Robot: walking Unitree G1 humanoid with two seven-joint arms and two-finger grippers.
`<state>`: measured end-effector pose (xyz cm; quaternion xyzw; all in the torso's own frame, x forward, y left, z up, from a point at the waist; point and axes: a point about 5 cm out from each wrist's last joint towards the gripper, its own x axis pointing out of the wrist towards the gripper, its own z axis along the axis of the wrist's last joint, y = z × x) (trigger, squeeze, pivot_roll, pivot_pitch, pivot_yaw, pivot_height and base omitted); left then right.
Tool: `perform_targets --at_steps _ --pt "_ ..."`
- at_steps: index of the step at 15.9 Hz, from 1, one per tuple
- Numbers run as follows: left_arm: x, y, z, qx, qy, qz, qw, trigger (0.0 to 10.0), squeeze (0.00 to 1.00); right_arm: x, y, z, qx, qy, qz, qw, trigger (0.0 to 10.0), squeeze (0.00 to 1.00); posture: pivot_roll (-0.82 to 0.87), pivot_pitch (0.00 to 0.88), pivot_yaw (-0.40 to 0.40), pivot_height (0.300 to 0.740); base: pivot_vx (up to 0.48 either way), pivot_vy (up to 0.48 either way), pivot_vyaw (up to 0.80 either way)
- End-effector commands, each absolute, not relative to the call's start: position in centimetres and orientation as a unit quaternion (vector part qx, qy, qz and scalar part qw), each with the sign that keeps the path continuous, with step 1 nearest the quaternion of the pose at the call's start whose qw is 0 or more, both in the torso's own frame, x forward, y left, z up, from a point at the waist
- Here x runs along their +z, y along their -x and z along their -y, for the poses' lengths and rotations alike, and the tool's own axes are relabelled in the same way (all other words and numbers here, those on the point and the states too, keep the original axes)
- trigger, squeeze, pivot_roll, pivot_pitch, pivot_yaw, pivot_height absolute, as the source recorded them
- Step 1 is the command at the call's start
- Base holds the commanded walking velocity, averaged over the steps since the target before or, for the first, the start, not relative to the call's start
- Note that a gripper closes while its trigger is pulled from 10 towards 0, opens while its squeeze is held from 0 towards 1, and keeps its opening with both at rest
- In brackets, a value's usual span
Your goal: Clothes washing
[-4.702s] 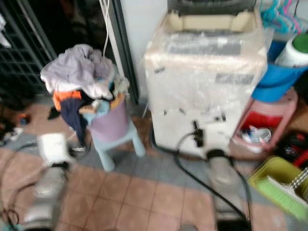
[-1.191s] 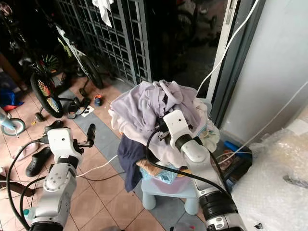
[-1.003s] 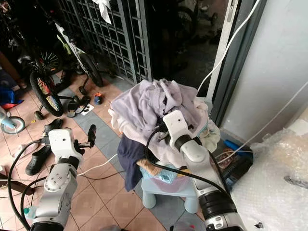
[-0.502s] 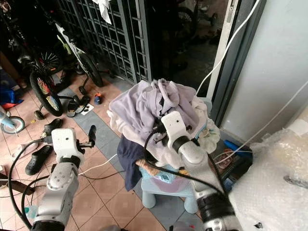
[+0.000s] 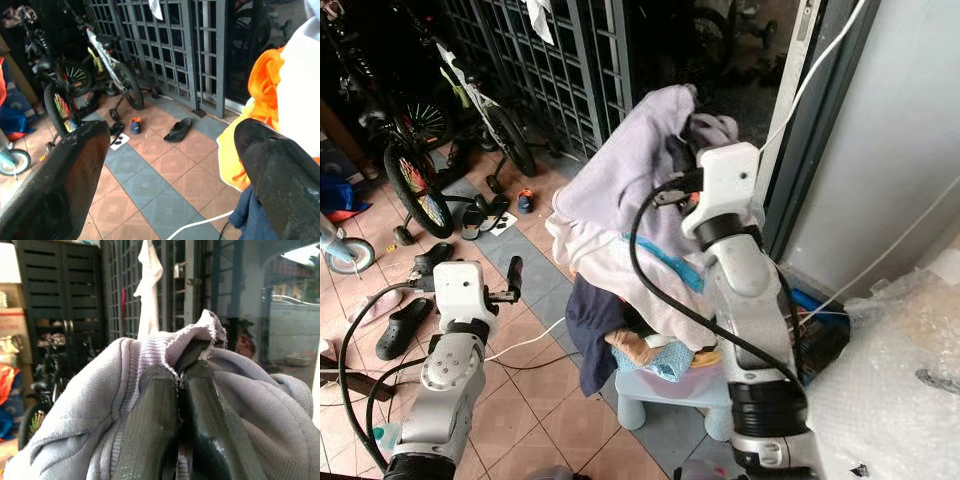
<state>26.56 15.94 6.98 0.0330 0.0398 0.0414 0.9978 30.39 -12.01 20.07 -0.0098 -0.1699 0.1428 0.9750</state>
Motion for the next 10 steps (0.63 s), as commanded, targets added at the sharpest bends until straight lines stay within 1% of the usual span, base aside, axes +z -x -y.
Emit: perform_targets --at_steps 1,2,5,10 --pt "7.0 -26.7 -16.2 0.045 -0.043 -0.040 0.997 10.0 0.00 19.9 -30.2 12.1 0.140 0.009 0.166 0.976 7.4 0.00 -0.07 0.000 0.116 0.740 0.000 0.000 0.00" --pt "6.9 -26.7 -16.2 0.046 -0.042 -0.041 0.997 10.0 0.00 19.8 -29.9 12.0 0.140 0.005 0.160 0.977 10.0 0.00 -0.07 0.000 0.116 0.740 0.000 0.000 0.00" --pt "6.9 -26.7 -16.2 0.048 -0.042 -0.042 0.997 10.0 0.00 20.1 -29.9 11.9 0.136 0.012 0.166 0.977 10.0 0.00 -0.07 0.000 0.115 0.740 -0.323 0.000 0.00" --pt "6.8 -26.8 -16.1 0.048 -0.038 -0.044 0.997 10.0 0.00 21.0 -30.5 12.6 0.114 0.014 0.181 0.977 10.0 0.00 -0.07 0.000 0.112 0.740 -0.337 0.000 0.00"
